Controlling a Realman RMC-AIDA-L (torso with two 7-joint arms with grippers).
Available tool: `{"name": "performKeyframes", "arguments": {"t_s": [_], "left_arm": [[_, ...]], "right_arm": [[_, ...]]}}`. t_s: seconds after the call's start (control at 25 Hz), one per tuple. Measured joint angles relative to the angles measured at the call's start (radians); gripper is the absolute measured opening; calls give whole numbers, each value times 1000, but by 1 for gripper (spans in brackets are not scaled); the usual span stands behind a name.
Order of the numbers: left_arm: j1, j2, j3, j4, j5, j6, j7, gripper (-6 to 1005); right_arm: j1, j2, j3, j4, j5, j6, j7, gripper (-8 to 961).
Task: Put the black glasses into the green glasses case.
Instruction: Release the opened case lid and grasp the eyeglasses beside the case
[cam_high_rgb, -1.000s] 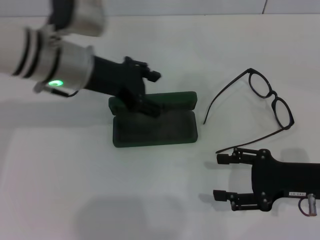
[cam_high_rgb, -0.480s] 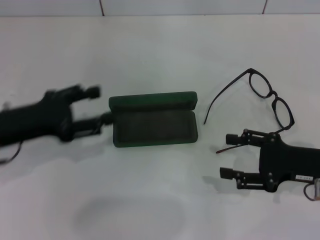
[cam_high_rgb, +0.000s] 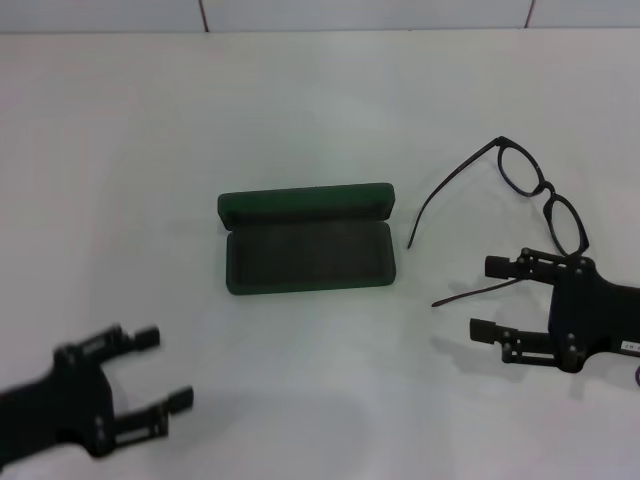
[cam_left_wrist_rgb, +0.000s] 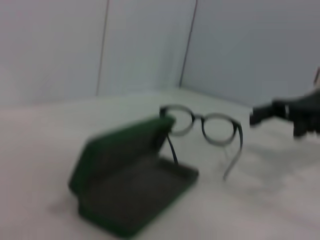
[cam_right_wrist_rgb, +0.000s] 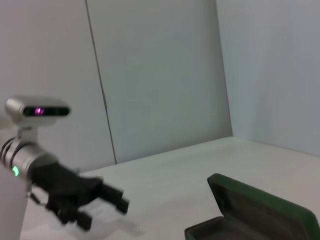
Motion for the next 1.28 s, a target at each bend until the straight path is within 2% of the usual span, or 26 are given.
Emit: {"name": "performKeyframes", "arguments": {"t_s": [0.12,0.32,0.48,0.64,0.8,0.92,1.04,1.2,1.28], "left_arm": [[3,1,-2,-45,39,-35,32,826],[1,-3,-24,-52,50,-42,57,825],[-8,8,-26,-47,50,-14,41,823],[-11,18,-26,-42,50,6,31,821],[-22,23,-21,-42,54,17,7,819],[-33,26,-18,-42,73,19,-10,817],[-36,26,-18,-41,80,22,-11,816],[-50,27,-17,-41,82,31,-11,816],[-62,28,-18,-41,86,33,-10,816]], "right_arm": [[0,-4,1,-4,-3,0,12,765],[0,-6,1,-6,-3,-1,13,765],[1,-14,2,-28,-3,-1,51,765],[-1,-42,4,-156,-9,7,225,765],[10,-66,72,-331,-122,32,487,765],[72,-73,158,-444,-311,44,750,764],[152,-86,195,-506,-466,45,947,762],[272,-119,197,-518,-618,49,1167,760],[328,-127,196,-512,-709,48,1271,758]]}}
